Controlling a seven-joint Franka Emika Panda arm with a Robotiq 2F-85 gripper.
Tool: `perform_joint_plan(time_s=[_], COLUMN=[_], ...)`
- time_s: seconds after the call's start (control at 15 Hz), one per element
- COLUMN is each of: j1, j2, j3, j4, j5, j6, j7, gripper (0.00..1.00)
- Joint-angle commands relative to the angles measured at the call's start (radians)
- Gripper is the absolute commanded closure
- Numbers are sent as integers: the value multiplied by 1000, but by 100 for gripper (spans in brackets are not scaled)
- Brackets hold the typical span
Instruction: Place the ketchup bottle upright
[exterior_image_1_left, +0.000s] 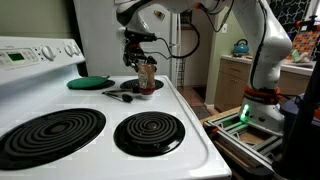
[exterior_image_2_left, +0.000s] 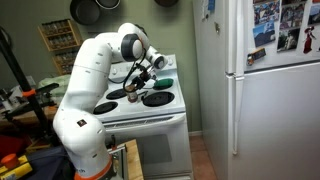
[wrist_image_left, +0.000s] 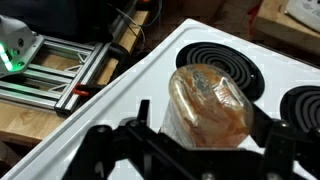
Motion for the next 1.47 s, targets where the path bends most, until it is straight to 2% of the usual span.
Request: perform_joint_plan(time_s=[0.0, 0.13, 0.33, 0.8, 0.87, 1.13, 1.4], j1=[30, 41, 61, 132, 142, 185, 197], j2=[23, 17, -22, -161, -169, -234, -279], j3=[-25, -33, -45, -48, -41, -35, -17], j4=[27, 20, 5, -31, -28, -88, -155], j5=[-10, -19, -33, -179, -228, -351, -400], j6=[-32, -13, 34, 197, 191, 307, 373], j7=[15, 16, 40, 125, 88, 56, -59], gripper=[40, 57, 77, 80, 80, 80, 80])
